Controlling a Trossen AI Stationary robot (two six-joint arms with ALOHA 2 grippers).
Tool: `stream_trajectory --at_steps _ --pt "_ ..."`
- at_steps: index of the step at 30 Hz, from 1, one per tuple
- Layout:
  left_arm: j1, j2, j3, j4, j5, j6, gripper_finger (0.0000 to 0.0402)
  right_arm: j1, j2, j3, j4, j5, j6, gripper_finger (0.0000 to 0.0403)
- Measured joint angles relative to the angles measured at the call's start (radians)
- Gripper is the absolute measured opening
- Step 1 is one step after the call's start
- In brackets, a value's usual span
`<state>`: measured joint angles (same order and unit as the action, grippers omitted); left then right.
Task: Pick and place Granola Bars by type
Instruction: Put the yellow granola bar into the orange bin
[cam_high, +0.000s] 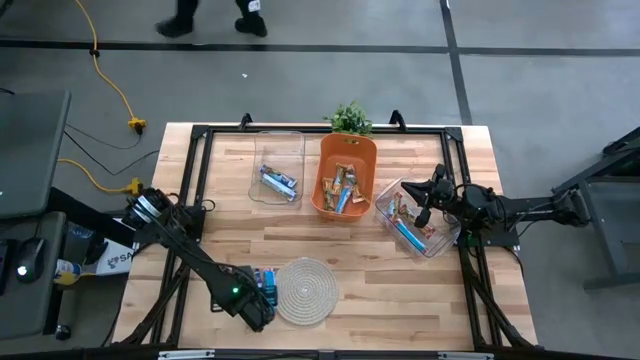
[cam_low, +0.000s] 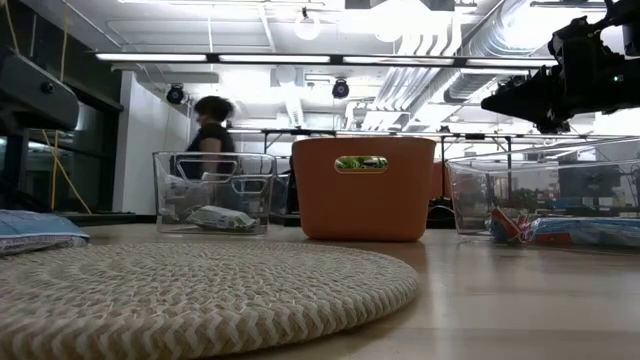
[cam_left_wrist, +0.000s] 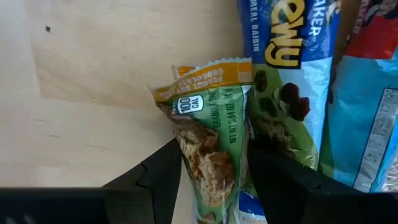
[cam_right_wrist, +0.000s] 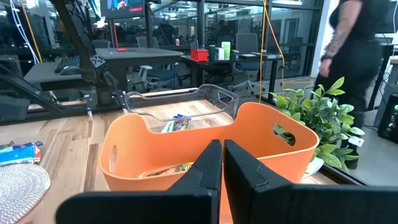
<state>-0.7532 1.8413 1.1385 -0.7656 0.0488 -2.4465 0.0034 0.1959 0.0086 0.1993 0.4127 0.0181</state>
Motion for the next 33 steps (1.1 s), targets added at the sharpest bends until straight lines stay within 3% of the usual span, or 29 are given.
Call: stream_trajectory --at_steps 33 --pt "0.0 0.02 -0.001 -0.017 0.046 0.031 0.0173 0.0 0.0 0.0 -0.001 0.0 0.0 0.0"
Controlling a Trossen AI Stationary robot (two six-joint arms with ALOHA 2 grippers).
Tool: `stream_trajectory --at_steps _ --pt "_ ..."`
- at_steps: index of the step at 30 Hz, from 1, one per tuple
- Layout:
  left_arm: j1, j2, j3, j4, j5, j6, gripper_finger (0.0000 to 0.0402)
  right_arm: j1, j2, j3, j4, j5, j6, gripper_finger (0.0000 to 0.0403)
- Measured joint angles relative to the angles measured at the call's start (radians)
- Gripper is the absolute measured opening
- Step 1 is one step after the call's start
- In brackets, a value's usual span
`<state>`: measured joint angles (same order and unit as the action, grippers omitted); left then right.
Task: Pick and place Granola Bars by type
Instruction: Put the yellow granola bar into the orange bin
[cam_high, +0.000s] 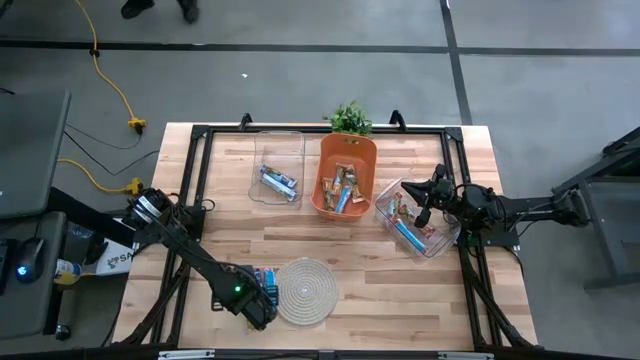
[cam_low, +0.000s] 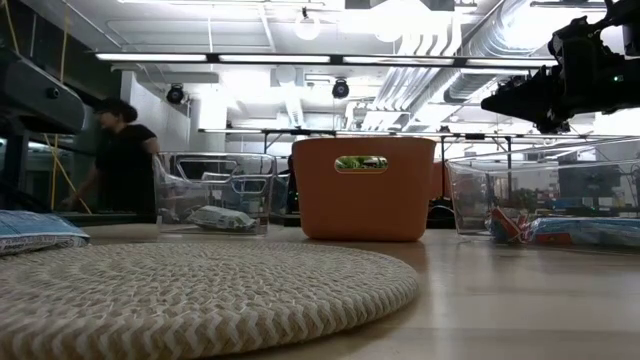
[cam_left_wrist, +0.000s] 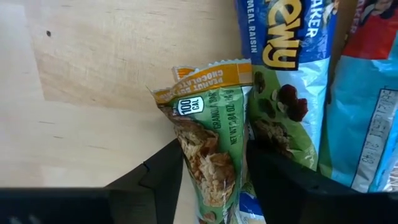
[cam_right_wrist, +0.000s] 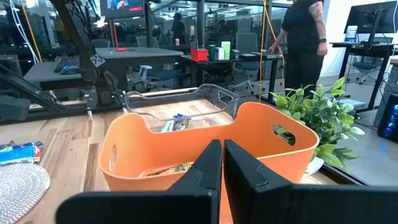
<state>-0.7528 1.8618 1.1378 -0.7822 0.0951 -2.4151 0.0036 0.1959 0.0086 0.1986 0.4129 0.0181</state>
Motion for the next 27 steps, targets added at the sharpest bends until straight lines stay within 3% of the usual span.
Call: stream_trajectory --at_steps 10,27 --pt "-0.002 0.0 -0.001 -0.001 -0.004 0.011 0.0092 0.0 0.0 0.0 0.0 0.0 0.0 0.0" --pt "-0.011 -0.056 -0.008 -0.101 0.0 0.037 0.0085 0.0 0.0 0.0 0.0 0.0 0.0 0.0"
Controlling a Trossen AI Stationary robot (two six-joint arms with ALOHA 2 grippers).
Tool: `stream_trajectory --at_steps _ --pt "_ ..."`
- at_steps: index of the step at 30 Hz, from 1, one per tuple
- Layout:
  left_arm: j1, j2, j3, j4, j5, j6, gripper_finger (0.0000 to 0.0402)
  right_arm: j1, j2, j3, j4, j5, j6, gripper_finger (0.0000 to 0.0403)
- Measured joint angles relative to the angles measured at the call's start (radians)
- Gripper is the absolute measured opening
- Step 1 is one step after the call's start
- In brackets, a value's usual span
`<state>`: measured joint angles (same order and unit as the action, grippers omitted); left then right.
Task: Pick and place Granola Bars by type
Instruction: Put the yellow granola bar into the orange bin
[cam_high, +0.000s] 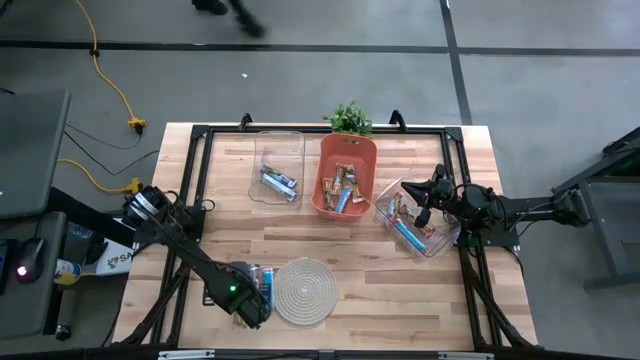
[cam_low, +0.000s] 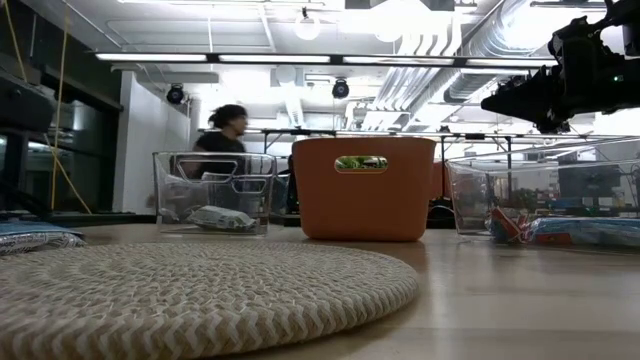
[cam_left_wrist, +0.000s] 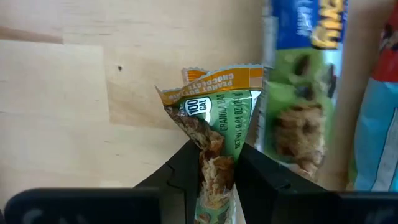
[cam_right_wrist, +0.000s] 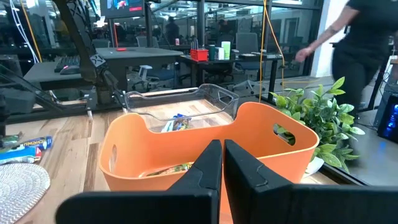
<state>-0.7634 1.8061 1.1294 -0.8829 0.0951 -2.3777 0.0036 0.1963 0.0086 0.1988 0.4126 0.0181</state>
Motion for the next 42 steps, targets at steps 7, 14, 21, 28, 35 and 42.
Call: stream_trajectory --at_steps 7,14,21,28,35,42 --pt "-0.004 -0.001 0.003 -0.006 0.002 0.015 0.0085 0.0 0.0 0.0 0.0 0.0 0.0 0.0" --pt "-0.005 -0.05 0.004 -0.024 -0.05 0.046 0.0085 0.0 0.0 0.0 0.0 0.0 0.0 0.0" --pt "-0.004 -0.178 0.016 0.008 -0.369 0.146 0.0085 0.0 0.0 0.0 0.0 0.0 0.0 0.0" --pt "-0.002 -0.284 0.085 0.142 -0.783 0.464 0.0085 0.0 0.0 0.0 0.0 0.0 0.0 0.0" --pt "0.073 -0.3 0.208 0.324 -0.902 0.896 0.0085 0.0 0.0 0.0 0.0 0.0 0.0 0.0" --pt "0.233 -0.295 0.325 0.488 -0.797 1.309 0.0085 0.0 0.0 0.0 0.0 0.0 0.0 0.0"
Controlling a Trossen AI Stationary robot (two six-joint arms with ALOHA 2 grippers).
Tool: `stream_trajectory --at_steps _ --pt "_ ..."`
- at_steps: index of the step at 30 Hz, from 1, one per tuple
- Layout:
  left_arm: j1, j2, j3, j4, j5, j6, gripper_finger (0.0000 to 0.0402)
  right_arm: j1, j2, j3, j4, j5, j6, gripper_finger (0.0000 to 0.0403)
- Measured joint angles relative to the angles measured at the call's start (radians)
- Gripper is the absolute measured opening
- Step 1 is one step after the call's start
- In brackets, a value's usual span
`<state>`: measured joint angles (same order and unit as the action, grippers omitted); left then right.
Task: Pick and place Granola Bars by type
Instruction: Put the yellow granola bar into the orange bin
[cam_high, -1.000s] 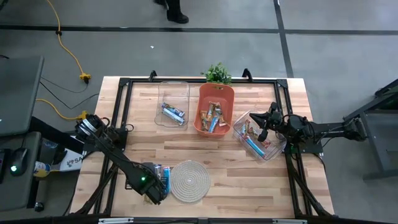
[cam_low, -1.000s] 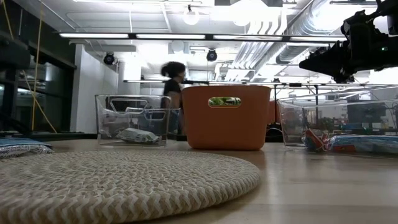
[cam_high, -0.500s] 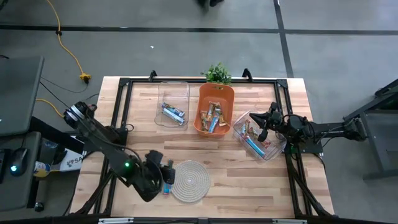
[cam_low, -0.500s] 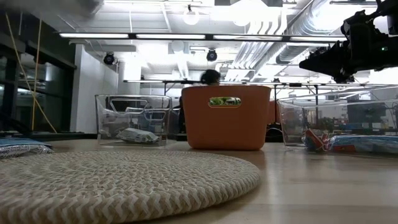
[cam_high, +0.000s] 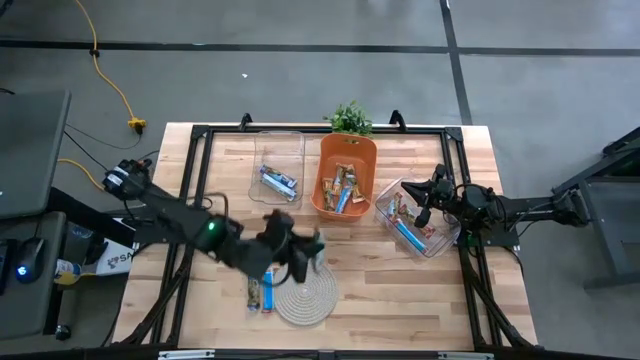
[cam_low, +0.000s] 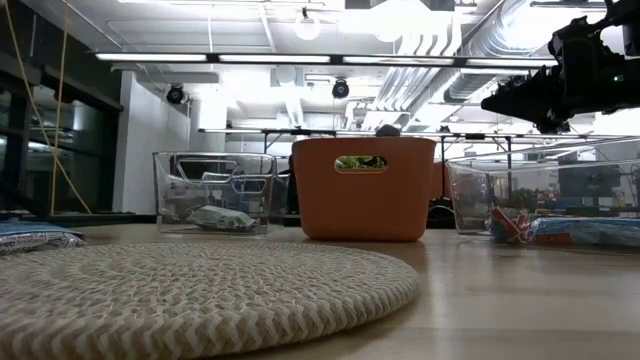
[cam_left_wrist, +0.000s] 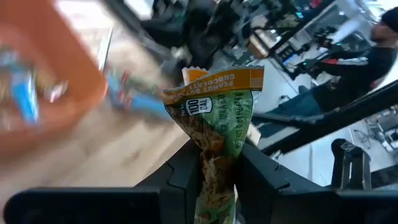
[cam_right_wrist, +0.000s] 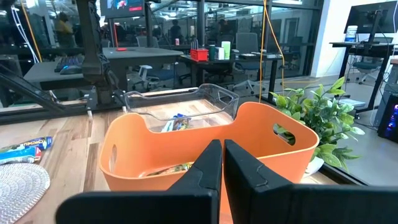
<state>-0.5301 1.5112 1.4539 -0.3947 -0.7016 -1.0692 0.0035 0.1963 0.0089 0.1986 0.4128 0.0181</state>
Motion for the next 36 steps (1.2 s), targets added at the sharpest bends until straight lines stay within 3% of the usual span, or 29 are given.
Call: stream_trajectory --at_steps 7,13,25,36 --pt "0.194 0.0 0.106 0.004 0.13 0.238 0.0085 0.0 0.0 0.0 0.0 0.0 0.0 0.0" --pt "0.397 0.0 0.156 0.004 0.295 0.333 0.0085 0.0 0.0 0.0 0.0 0.0 0.0 0.0" --pt "0.719 0.094 0.156 -0.01 0.587 0.298 0.0085 0.0 0.0 0.0 0.0 0.0 0.0 0.0" --pt "0.805 0.317 0.156 -0.033 0.727 0.216 0.0085 0.0 0.0 0.0 0.0 0.001 0.0 0.0"
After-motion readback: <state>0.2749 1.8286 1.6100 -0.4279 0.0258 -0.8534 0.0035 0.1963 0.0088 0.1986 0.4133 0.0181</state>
